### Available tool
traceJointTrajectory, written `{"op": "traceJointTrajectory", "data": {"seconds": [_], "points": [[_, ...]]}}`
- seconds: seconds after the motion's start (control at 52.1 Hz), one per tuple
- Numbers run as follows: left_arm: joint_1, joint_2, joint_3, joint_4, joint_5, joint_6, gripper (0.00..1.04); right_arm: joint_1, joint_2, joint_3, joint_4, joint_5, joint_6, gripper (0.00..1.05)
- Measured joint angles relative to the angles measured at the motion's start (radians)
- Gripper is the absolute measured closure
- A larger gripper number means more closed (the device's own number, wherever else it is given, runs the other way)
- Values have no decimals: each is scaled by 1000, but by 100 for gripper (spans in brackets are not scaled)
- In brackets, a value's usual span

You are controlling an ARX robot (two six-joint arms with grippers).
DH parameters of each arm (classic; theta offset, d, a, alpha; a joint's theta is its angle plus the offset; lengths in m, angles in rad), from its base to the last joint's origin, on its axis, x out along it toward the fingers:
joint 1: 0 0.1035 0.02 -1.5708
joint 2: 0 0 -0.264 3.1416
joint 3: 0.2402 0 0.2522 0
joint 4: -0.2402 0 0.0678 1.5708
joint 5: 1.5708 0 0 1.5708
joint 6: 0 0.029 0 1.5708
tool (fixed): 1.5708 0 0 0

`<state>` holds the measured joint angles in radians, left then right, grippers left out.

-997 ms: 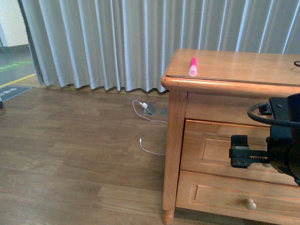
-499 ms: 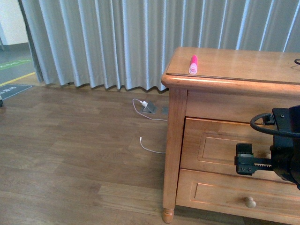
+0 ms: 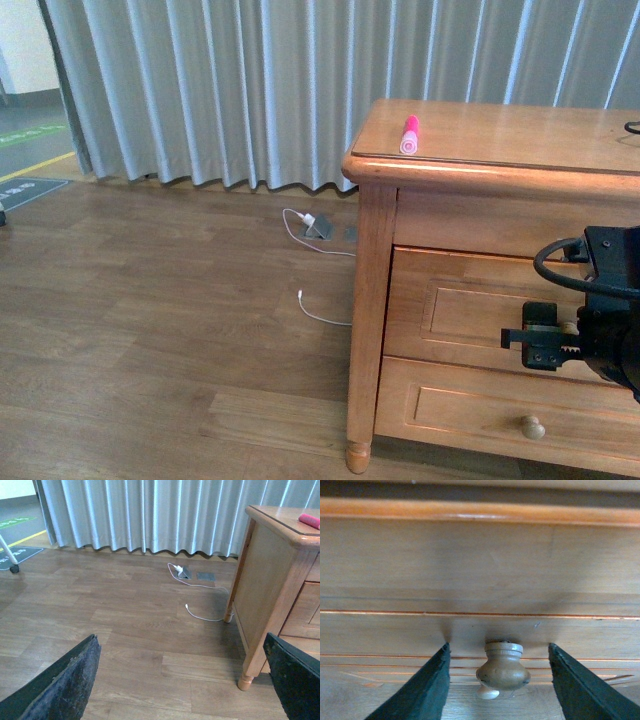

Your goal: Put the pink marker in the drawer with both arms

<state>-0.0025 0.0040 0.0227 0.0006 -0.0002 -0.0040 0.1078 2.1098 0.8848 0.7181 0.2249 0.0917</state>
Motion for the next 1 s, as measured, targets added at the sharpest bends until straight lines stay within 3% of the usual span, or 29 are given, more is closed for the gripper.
{"op": "traceJointTrajectory", "data": {"seconds": [0.134, 0.173, 0.594, 0.997], "points": [[0, 0, 0, 0, 0, 0, 6, 0, 0, -4, 2, 1, -10, 78], [0, 0, 0, 0, 0, 0, 6, 0, 0, -4, -3, 1, -18, 81], [0, 0, 0, 0, 0, 0, 6, -2, -54, -40, -89, -64, -24, 83], [0, 0, 0, 0, 0, 0, 6, 5, -328, -387, -107, -166, -17, 84]]}}
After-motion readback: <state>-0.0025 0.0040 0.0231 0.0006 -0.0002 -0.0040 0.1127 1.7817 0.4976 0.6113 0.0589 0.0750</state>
